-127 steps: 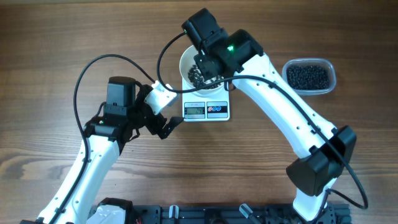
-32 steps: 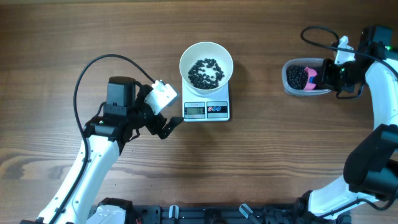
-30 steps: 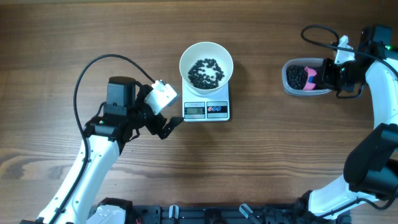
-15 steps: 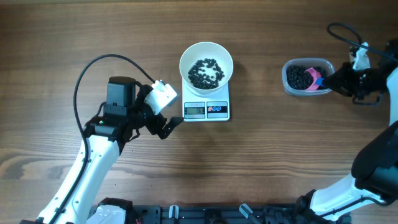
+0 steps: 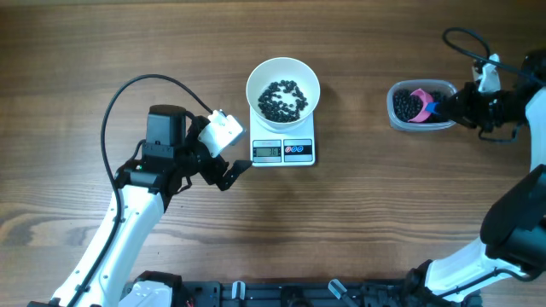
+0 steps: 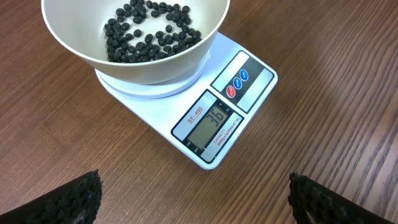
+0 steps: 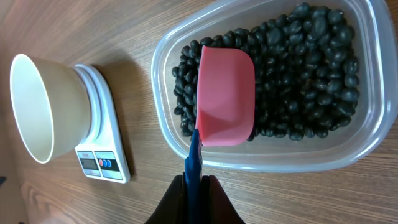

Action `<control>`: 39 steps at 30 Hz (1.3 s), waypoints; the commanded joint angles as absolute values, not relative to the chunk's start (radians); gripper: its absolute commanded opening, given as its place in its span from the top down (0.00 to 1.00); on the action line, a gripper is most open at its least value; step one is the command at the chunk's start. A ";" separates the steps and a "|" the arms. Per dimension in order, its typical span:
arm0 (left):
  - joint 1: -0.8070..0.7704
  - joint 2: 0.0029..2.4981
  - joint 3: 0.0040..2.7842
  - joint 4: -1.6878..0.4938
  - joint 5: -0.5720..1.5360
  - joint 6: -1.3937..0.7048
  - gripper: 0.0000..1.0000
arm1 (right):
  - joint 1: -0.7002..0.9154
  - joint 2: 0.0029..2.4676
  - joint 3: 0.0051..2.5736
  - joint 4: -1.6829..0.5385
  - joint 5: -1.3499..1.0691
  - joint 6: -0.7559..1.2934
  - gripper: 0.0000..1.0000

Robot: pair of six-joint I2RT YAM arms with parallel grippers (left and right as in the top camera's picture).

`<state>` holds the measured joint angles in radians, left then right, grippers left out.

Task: Scoop item into bowl and weigh 150g on scale
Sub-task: 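Dig the scoop into the beans with right gripper to refill, then carry the filled scoop with right gripper over the bowl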

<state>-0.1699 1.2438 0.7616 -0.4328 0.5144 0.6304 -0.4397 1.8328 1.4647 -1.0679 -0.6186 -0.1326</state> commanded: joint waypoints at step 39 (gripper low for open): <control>-0.166 1.246 0.756 -0.434 0.515 0.624 0.00 | -0.656 1.861 1.388 -1.244 -1.205 -0.422 0.96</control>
